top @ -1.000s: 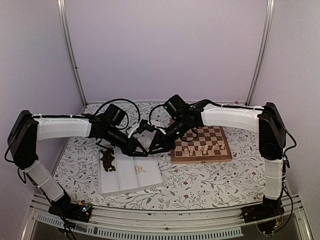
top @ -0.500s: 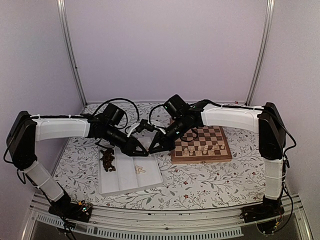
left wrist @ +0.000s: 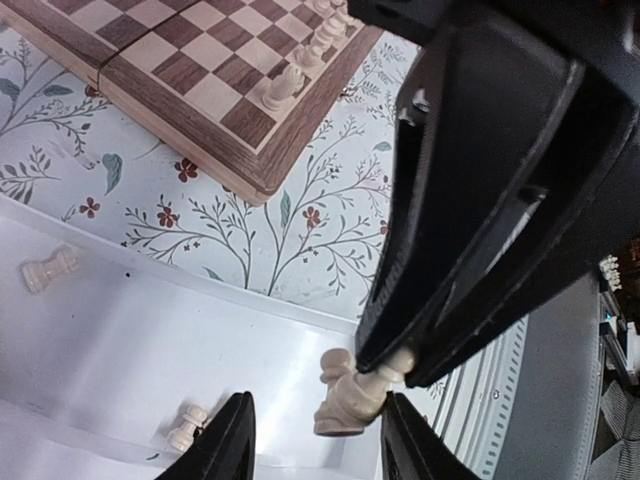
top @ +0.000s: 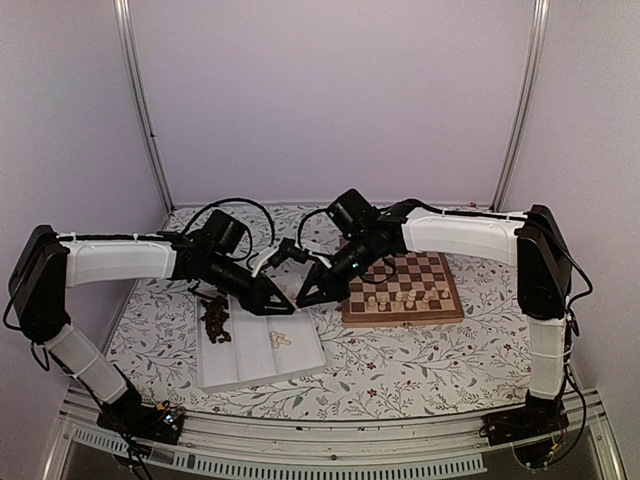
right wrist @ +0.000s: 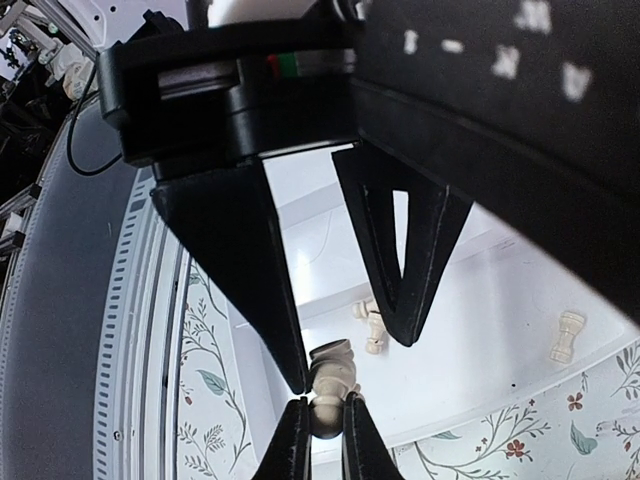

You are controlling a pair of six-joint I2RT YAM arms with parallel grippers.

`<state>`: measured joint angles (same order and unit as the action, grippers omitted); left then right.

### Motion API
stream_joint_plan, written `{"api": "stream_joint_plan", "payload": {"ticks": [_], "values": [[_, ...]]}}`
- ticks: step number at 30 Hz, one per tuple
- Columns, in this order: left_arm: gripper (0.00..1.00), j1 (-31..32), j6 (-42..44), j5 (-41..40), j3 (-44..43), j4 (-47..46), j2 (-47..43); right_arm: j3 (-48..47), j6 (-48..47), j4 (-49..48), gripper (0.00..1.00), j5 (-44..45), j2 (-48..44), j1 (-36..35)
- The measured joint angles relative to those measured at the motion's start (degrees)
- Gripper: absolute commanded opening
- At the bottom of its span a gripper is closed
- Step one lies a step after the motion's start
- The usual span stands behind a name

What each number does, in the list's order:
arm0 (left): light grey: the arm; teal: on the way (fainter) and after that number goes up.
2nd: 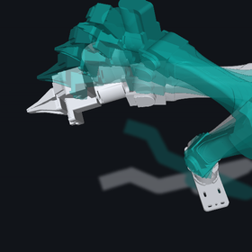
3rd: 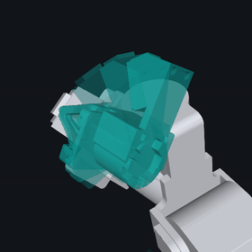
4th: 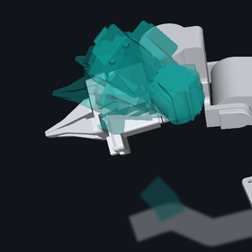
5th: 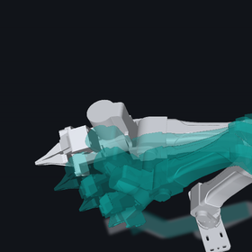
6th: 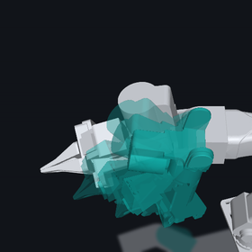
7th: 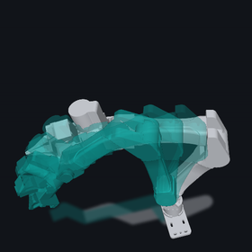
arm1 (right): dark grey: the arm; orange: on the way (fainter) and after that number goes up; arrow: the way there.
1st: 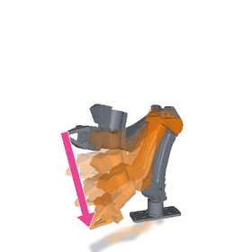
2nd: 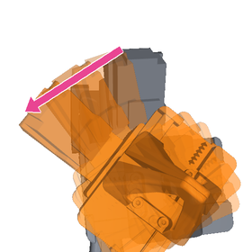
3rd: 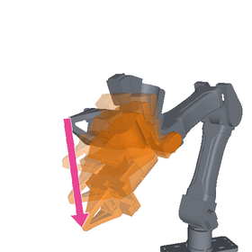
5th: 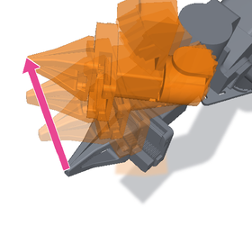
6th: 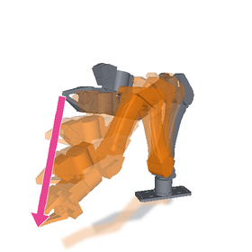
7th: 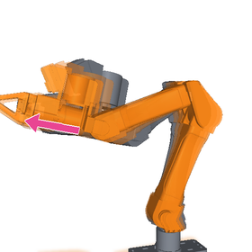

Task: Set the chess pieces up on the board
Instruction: Pick up the chess piece from the storage box.

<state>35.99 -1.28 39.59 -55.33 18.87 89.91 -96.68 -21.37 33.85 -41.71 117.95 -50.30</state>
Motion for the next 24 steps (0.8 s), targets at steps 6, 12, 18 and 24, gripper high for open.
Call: {"api": "stream_joint_plan", "payload": {"ticks": [6,12,18,24], "values": [[0.39,0.44,0.31,0.48,0.02,-0.70,0.00,-0.04,0.33,-0.02,0.01,-0.48,0.00,0.00],[0.38,0.76,0.33,0.66,0.13,-0.74,0.00,-0.11,0.37,-0.02,0.01,-0.72,0.00,0.00],[0.36,0.94,0.33,0.57,0.13,-0.66,0.00,-0.13,0.37,-0.02,0.01,-0.81,0.00,0.00],[0.40,1.20,0.52,0.22,0.13,-0.31,0.00,-0.13,0.26,-0.02,0.01,-0.61,0.00,-0.07]]}}
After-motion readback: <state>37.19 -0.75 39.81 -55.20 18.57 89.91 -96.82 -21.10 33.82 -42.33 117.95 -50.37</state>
